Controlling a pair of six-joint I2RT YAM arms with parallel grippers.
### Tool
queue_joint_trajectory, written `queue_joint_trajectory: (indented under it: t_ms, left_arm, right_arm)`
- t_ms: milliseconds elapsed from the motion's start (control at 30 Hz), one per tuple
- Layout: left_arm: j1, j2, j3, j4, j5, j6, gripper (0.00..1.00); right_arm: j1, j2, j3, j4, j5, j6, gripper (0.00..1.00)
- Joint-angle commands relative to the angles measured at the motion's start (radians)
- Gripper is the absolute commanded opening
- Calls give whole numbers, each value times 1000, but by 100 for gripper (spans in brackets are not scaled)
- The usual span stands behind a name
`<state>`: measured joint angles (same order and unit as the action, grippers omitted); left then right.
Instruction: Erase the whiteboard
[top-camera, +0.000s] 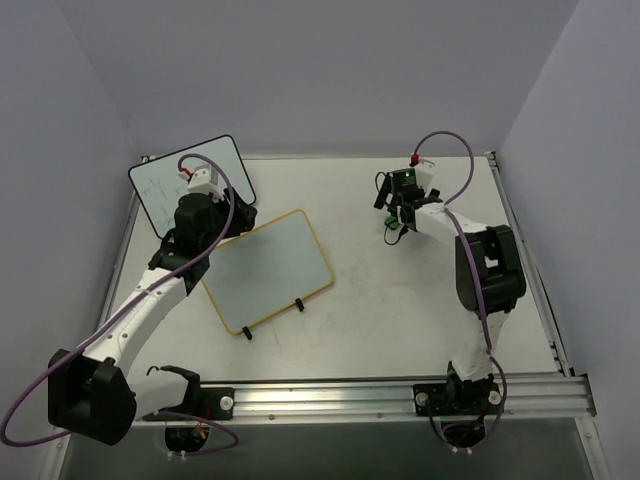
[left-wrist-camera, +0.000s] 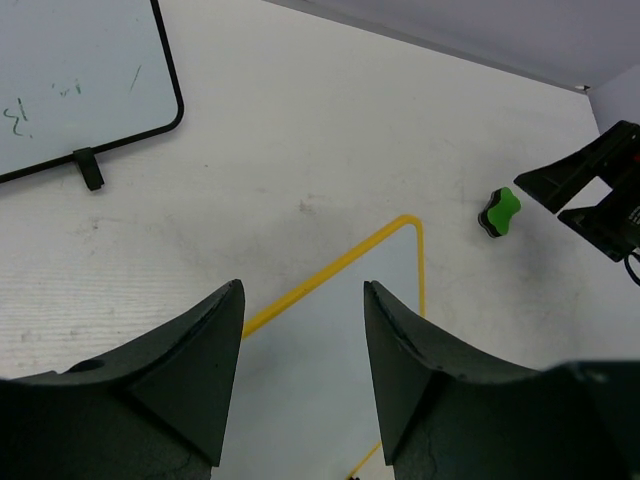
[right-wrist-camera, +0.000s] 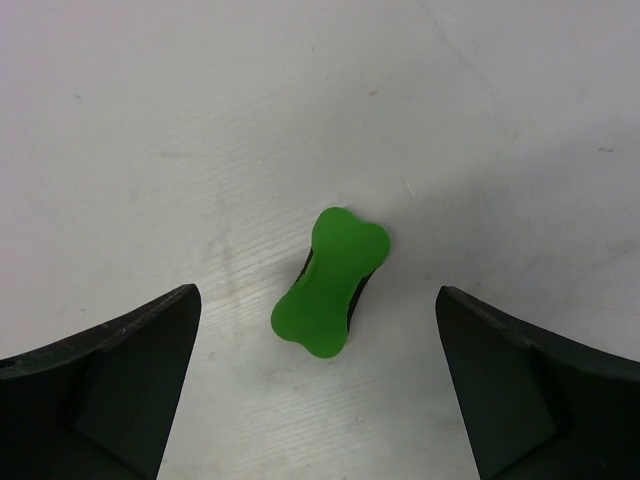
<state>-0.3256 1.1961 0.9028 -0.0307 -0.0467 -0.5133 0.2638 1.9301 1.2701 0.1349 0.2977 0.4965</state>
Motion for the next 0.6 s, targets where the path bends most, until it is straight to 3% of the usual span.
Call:
queue_joint_trajectory:
  t_ms: [0, 367, 567]
  left_arm:
    - [-1, -47, 85, -76, 51, -21, 60]
    - [0, -194, 280, -351, 96, 67, 64]
    - [3, -265, 326, -459, 61, 150, 67]
  right_arm:
    - [15, -143, -32, -20, 11, -26, 100]
    - [195, -470, -224, 20, 37, -70, 100]
    - [227, -646, -319, 22, -12, -52, 100]
